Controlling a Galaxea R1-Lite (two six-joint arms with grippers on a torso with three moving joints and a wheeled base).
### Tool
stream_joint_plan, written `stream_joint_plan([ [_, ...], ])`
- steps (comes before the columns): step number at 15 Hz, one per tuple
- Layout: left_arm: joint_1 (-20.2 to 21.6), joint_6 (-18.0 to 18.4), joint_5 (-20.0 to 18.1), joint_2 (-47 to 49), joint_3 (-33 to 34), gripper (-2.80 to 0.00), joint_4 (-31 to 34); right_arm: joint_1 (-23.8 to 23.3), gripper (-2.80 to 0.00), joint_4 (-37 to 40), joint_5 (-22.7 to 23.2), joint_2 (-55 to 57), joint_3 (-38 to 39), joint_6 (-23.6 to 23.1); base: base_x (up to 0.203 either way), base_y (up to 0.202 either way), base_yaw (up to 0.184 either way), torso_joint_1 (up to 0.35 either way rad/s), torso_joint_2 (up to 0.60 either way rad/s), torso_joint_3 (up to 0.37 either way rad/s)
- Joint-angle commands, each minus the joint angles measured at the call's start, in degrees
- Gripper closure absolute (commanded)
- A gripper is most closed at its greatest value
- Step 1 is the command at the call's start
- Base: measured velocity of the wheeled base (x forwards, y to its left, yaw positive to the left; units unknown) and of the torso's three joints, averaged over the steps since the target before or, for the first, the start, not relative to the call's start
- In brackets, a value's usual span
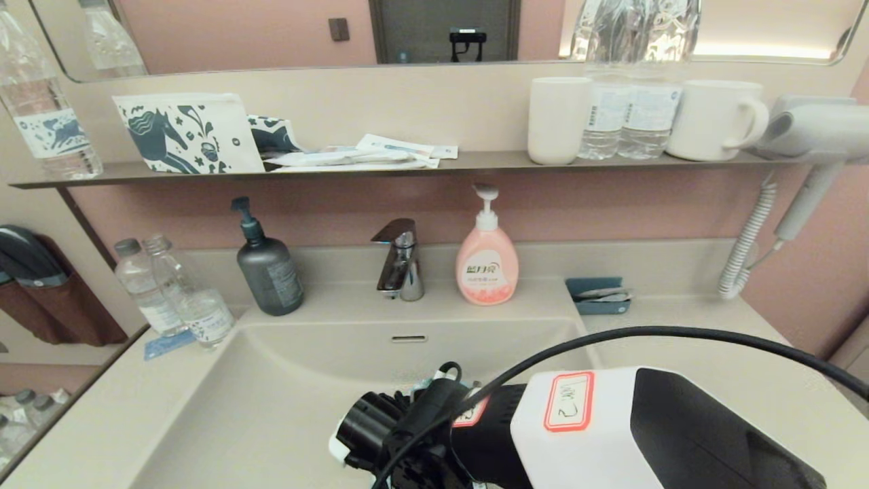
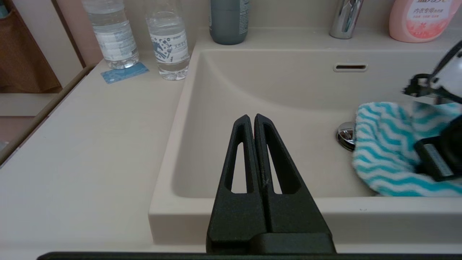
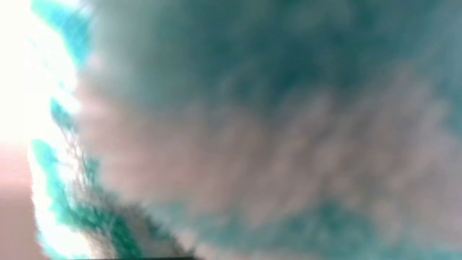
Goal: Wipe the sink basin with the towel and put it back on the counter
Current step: Wipe the sink
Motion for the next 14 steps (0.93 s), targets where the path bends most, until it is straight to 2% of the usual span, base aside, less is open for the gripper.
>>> stream_joint_plan([
  [1, 0.0, 0.0, 0.1, 0.1, 0.0, 0.00, 0.0, 0.3, 0.00, -2.1, -0.3, 3.5, -2.6, -2.2, 0.000, 0.000, 0.000, 0.000, 0.00, 0.000],
  [4, 0.0, 0.0, 0.1, 0.1, 0.0, 0.00, 0.0, -0.2, 0.00, -7.5, -0.3, 3.7, -2.6, -3.5, 0.000, 0.000, 0.000, 0.000, 0.00, 0.000],
  [9, 0.0, 0.0, 0.1, 0.1, 0.0, 0.00, 0.0, -0.7, 0.00, -19.6, 0.9, 3.6, -2.6, -9.2, 0.000, 0.000, 0.000, 0.000, 0.00, 0.000],
  [14, 0.0, 0.0, 0.1, 0.1, 0.0, 0.00, 0.0, -4.5, 0.00, -29.0, 1.4, 4.4, -2.6, -10.3, 0.000, 0.000, 0.000, 0.000, 0.00, 0.000],
])
